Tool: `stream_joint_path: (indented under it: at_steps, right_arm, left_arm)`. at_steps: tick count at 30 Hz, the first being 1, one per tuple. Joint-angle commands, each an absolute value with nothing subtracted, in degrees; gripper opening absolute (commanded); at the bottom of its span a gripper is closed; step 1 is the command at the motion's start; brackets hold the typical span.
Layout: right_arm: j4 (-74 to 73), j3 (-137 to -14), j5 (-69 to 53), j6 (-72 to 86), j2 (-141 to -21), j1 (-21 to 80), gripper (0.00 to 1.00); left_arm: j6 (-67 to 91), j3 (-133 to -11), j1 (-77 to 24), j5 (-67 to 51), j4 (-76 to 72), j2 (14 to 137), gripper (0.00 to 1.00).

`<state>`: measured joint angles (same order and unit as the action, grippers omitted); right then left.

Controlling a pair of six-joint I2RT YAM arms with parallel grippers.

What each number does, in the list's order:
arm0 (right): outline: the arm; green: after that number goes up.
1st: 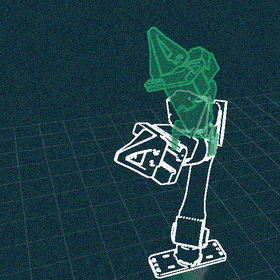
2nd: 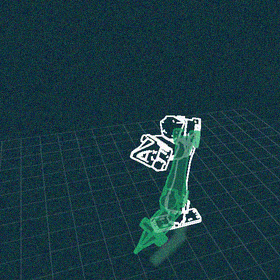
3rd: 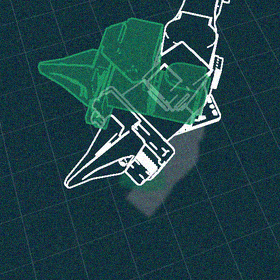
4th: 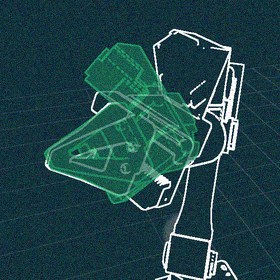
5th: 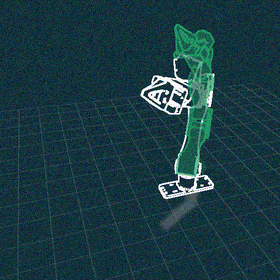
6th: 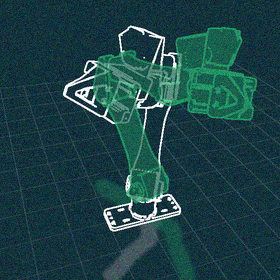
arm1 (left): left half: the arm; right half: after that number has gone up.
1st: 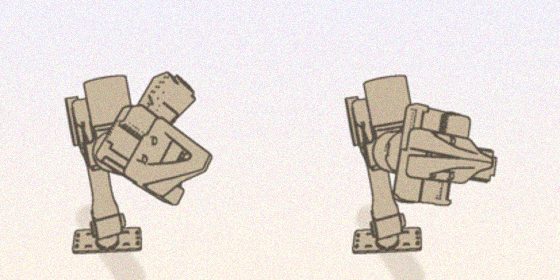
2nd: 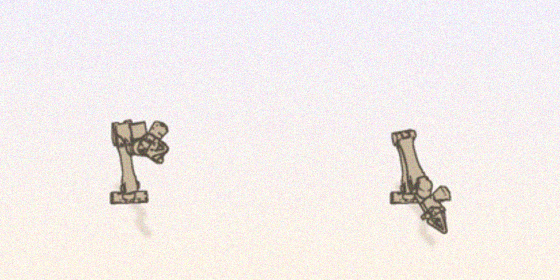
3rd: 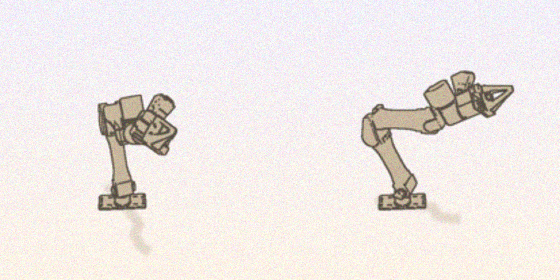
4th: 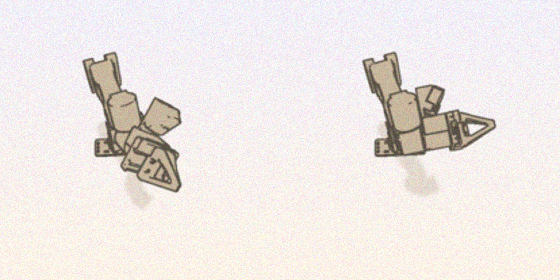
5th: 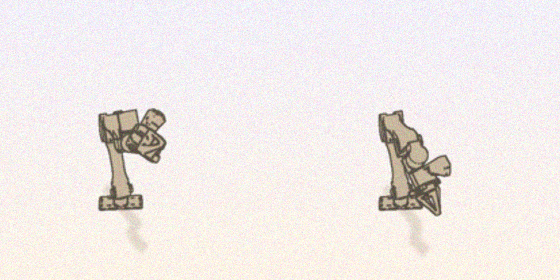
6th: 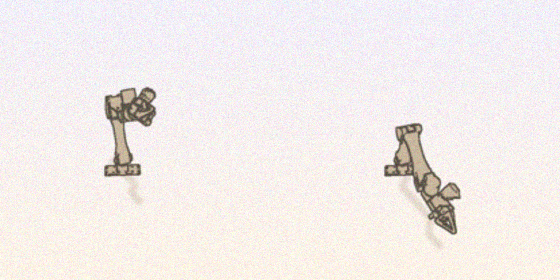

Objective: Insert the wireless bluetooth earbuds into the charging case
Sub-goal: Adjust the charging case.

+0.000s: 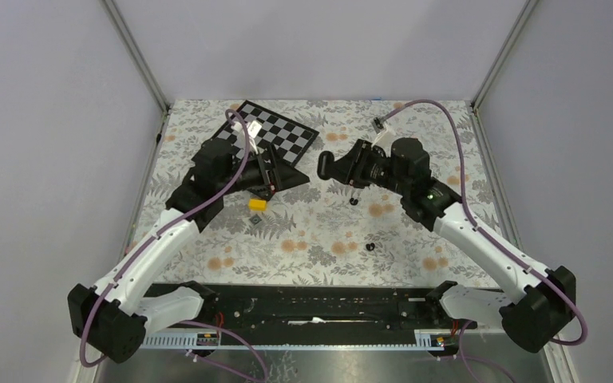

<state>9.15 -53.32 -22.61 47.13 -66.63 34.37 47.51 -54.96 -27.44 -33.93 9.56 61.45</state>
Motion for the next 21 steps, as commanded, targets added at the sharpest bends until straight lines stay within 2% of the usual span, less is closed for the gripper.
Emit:
stream_joint_path:
  at_steps: [1, 5, 7, 17, 21]
  right_arm:
    - [-21.9, -58.2, -6.8, 33.6, -68.4, 35.8, 0.0]
    - [-23.0, -59.3, -2.3, 34.9, -69.6, 39.5, 0.0]
    - [-20.9, -58.3, -3.2, 35.5, -68.7, 39.6, 0.0]
    - [-19.3, -58.4, -6.2, 35.3, -67.1, 39.6, 0.0]
    - [-19.1, -58.4, -6.8, 35.2, -66.6, 39.6, 0.0]
  left_arm:
    - [43.0, -59.1, -28.1, -30.2, 16.2, 63.5, 0.75]
    - [40.6, -63.7, -35.6, -19.0, 20.8, 65.6, 0.76]
    - [39.7, -65.3, -38.5, -15.0, 22.2, 67.1, 0.82]
    - [36.5, -66.4, -41.8, -8.7, 22.0, 72.8, 0.78]
    - [35.3, -67.4, -41.8, -9.7, 22.2, 75.1, 0.78]
